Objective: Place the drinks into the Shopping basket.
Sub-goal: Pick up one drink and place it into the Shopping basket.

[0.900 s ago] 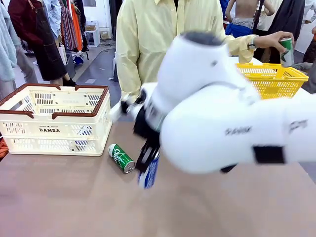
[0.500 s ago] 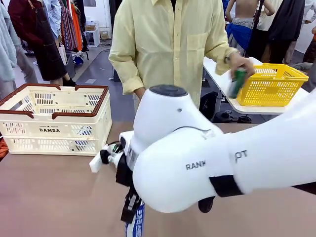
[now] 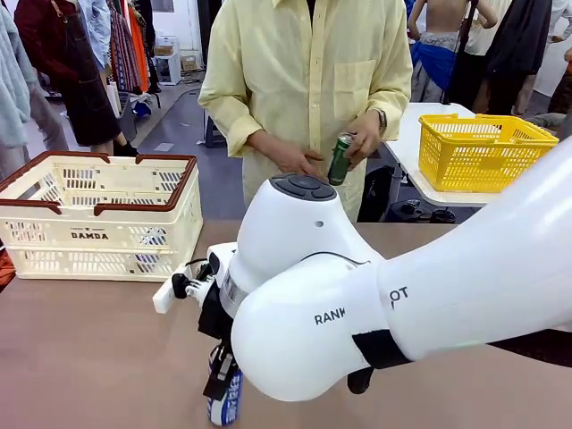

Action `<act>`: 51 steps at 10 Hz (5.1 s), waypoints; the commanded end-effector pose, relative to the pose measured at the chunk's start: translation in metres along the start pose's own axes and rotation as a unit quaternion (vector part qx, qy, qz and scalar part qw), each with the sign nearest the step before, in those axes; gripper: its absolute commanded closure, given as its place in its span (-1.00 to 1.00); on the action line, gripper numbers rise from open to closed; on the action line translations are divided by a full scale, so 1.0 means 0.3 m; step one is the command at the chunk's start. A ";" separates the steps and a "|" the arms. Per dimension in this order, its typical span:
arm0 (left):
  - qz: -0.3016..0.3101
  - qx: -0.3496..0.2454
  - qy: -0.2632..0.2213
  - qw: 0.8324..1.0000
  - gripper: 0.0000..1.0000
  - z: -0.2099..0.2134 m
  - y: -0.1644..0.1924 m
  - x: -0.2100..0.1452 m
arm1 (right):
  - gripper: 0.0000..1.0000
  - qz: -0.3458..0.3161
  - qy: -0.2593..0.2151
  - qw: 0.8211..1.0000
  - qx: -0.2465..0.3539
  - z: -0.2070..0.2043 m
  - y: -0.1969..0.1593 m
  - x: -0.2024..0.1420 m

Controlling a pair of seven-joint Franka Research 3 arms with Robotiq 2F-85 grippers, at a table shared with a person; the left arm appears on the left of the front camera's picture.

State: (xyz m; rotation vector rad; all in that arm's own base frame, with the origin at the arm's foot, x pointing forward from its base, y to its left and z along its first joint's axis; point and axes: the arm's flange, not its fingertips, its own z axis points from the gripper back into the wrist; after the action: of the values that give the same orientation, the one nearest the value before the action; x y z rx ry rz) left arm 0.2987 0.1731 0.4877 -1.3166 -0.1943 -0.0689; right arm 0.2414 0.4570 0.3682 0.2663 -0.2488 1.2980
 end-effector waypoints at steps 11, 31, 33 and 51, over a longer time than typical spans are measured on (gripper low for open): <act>0.002 -0.002 0.002 1.000 -1.00 -0.004 -0.007 -0.012 | -1.00 -0.017 -0.012 0.997 -0.079 -0.015 -0.150 0.114; 0.002 -0.002 0.002 1.000 -1.00 -0.004 -0.007 -0.012 | -1.00 -0.507 -0.419 0.672 0.339 0.946 -0.821 -1.850; 0.002 -0.002 0.002 1.000 -1.00 -0.004 -0.007 -0.012 | -1.00 -0.507 -0.419 0.672 0.339 0.946 -0.821 -1.850; 0.059 0.543 0.209 0.811 -1.00 -1.398 -0.336 0.097 | -1.00 -0.507 -0.419 0.672 0.339 0.946 -0.821 -1.850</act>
State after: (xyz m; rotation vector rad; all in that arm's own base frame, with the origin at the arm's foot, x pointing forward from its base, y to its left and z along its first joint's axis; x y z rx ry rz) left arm 0.3576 -0.2673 0.4809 -0.1193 0.1719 -0.0871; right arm 0.3309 -0.2045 0.4344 1.4320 -0.3109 0.0066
